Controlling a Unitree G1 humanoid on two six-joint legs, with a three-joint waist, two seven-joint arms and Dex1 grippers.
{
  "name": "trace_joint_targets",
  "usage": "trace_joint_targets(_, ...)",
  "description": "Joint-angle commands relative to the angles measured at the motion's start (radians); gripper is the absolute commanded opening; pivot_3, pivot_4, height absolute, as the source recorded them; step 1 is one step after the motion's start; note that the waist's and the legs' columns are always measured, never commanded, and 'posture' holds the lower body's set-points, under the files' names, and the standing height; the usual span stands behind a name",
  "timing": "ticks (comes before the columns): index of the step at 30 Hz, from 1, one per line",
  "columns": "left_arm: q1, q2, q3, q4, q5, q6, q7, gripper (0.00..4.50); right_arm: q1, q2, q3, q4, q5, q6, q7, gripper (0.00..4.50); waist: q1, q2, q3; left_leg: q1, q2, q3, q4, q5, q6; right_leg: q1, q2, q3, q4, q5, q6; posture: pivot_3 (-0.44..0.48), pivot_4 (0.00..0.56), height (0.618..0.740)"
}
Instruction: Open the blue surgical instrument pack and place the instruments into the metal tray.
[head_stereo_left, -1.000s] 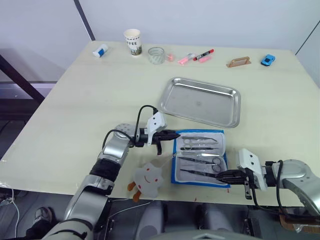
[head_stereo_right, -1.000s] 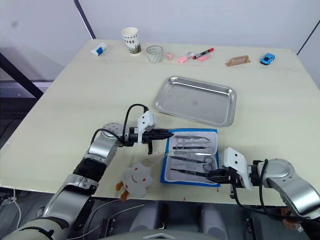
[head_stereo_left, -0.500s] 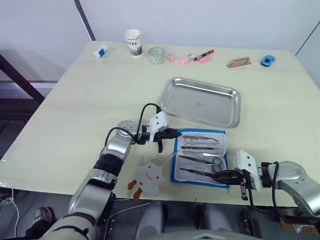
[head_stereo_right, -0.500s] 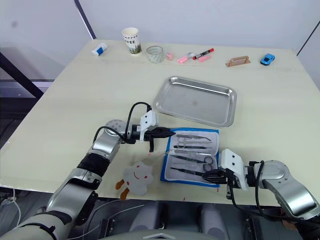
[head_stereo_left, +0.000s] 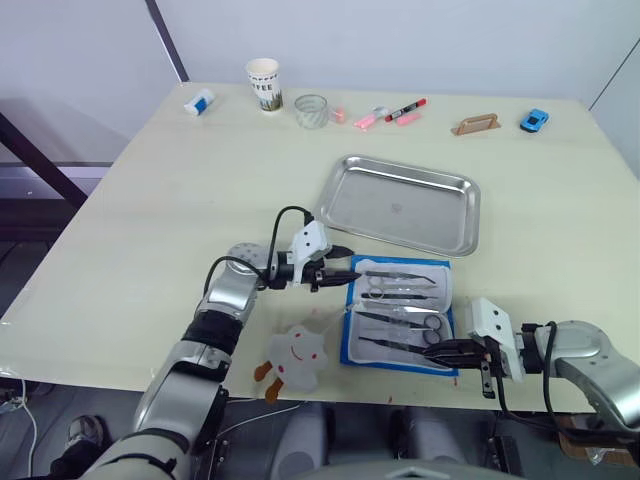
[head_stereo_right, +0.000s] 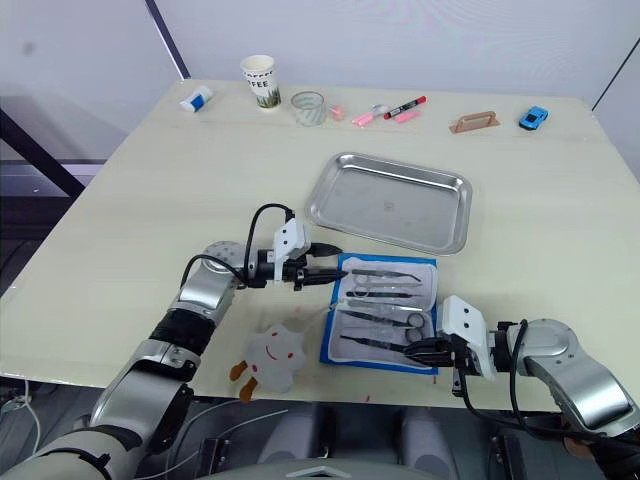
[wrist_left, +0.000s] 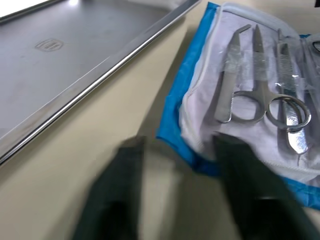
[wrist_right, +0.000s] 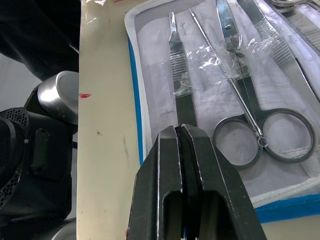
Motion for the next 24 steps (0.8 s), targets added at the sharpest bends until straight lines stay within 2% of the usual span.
trace_joint_targets(1, 0.036, 0.015, 0.001, -0.055, -0.015, 0.007, -0.027, 4.45, 0.0, 0.003, -0.013, -0.009, 0.014, 0.028, -0.008, 0.0, 0.0, 0.0, 0.0, 0.0, 0.0, 0.0, 0.0, 0.0, 0.0, 0.0, 0.0, 0.0, 0.0, 0.0, 0.0, 0.0, 0.15, 0.74)
trace_joint_targets(6, 0.105, 0.056, 0.057, -0.196, -0.124, 0.086, -0.074, 4.45, -0.006, -0.001, -0.04, -0.034, 0.049, 0.045, -0.008, 0.0, -0.002, 0.0, 0.0, 0.0, 0.001, 0.0, 0.0, 0.0, 0.0, 0.0, 0.0, 0.0, 0.0, 0.0, 0.0, 0.0, 0.15, 0.74)
trace_joint_targets(14, 0.254, 0.142, 0.207, -0.41, -0.337, 0.255, -0.112, 4.45, -0.002, 0.007, -0.076, -0.072, 0.094, 0.047, -0.01, 0.0, -0.001, 0.0, 0.001, -0.001, 0.003, 0.0, 0.0, 0.0, 0.0, -0.001, 0.0, 0.0, 0.0, 0.0, 0.0, 0.0, 0.15, 0.74)
trace_joint_targets(18, 0.325, 0.222, 0.287, -0.474, -0.458, 0.3, -0.228, 4.45, 0.006, 0.014, -0.12, -0.11, 0.15, 0.053, -0.016, 0.0, -0.002, 0.0, 0.001, -0.001, 0.003, 0.0, -0.001, 0.0, 0.0, -0.001, -0.001, 0.0, 0.0, 0.0, 0.0, 0.0, 0.15, 0.74)
trace_joint_targets(21, 0.359, 0.286, 0.338, -0.514, -0.534, 0.347, -0.284, 4.5, 0.014, 0.015, -0.17, -0.148, 0.179, 0.049, -0.037, 0.94, 0.0, 0.001, 0.001, -0.001, 0.003, 0.0, -0.001, 0.0, 0.0, -0.001, -0.001, 0.0, 0.0, 0.0, 0.0, 0.0, 0.15, 0.74)
trace_joint_targets(24, 0.388, 0.326, 0.374, -0.544, -0.576, 0.371, -0.319, 4.5, 0.03, 0.006, -0.207, -0.174, 0.198, 0.05, -0.038, 2.12, 0.001, 0.001, 0.001, -0.001, 0.003, 0.0, -0.001, 0.0, 0.0, -0.001, -0.001, 0.0, 0.0, 0.0, 0.0, 0.0, 0.15, 0.74)
